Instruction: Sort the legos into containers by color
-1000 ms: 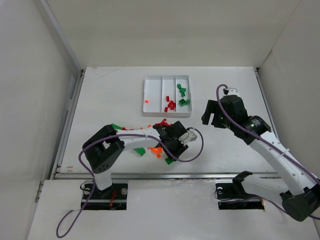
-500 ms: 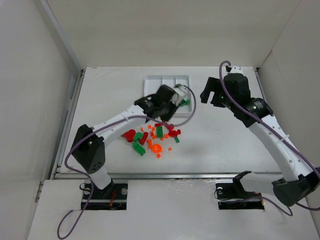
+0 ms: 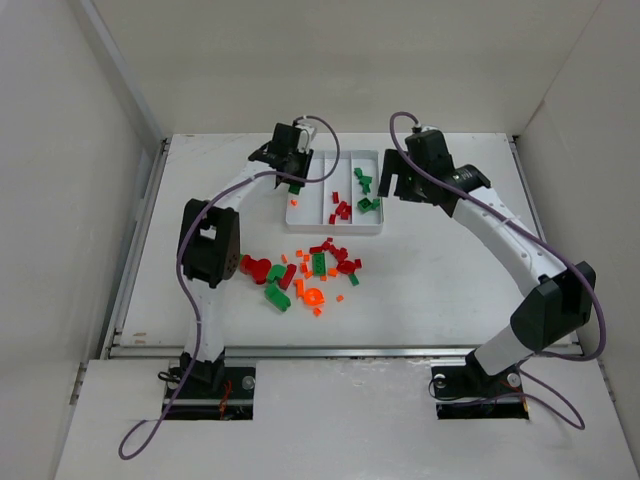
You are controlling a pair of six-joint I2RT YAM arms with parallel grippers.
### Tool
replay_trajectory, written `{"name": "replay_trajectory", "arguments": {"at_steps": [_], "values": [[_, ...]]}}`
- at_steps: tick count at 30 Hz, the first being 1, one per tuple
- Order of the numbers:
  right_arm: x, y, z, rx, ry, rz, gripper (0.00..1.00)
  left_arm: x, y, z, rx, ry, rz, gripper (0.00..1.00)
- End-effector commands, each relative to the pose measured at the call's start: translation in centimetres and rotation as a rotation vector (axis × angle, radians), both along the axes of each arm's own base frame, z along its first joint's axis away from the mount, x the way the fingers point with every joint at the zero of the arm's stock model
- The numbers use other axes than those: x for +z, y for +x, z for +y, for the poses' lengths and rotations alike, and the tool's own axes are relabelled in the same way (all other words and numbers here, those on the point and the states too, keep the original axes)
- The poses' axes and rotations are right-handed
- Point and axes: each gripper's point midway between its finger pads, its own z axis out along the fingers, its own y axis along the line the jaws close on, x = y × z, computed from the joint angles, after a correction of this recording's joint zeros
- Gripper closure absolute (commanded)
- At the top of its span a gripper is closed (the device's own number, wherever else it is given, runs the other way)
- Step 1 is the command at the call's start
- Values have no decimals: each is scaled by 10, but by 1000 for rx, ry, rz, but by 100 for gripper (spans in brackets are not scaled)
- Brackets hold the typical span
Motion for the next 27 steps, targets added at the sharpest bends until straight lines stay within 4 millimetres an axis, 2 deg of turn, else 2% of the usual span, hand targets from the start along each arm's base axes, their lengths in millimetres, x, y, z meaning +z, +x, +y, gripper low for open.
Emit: {"name": "replay_trajectory", "arguments": {"at_steps": [1, 3, 4, 5, 6, 8, 9, 10, 11, 13, 14, 16, 18, 19, 21, 22, 25, 27], "values": [[39, 12, -4, -19, 35, -103, 8, 56, 20, -31, -45, -116, -154, 100], [34, 13, -9, -23, 21, -95, 8, 68, 24, -45, -71, -123, -188, 100], [25, 14, -12, -24, 21, -72, 8, 63, 27, -52, -80, -123, -185, 100], [25, 13, -10, -10, 20, -70, 8, 69, 25, -66, -106, -115, -204, 100], [24, 14, -14, -15, 26, -67, 8, 86, 26, -78, -139, -134, -239, 100], [14, 13, -17, -16, 20, -37, 8, 85, 23, -107, -202, -156, -261, 100], [14, 15, -21, -27, 20, -37, 8, 94, 22, -117, -224, -177, -287, 100], [18, 15, -25, -36, 23, -46, 8, 89, 23, -125, -223, -193, -282, 100], [13, 13, -25, -44, 28, -34, 8, 86, 27, -132, -228, -224, -286, 100], [26, 8, -33, -62, 47, -63, 8, 82, 15, -161, -285, -303, -253, 100], [25, 5, -40, -79, 39, -63, 8, 68, 15, -167, -297, -321, -225, 100], [34, 0, -49, -98, 43, -89, 8, 60, 2, -194, -355, -382, -196, 100], [35, -4, -57, -110, 29, -89, 8, 46, -3, -209, -373, -423, -165, 100], [40, -6, -58, -104, 25, -101, 8, 42, -7, -217, -387, -424, -162, 88], [39, -10, -66, -116, 6, -90, 8, 31, -10, -225, -373, -444, -134, 83], [40, -14, -67, -116, 4, -85, 8, 36, -8, -225, -359, -451, -142, 83], [49, -19, -77, -135, -9, -106, 8, 27, -3, -220, -311, -432, -136, 81], [48, -22, -77, -135, -9, -106, 8, 25, 0, -215, -290, -408, -143, 75]]}}
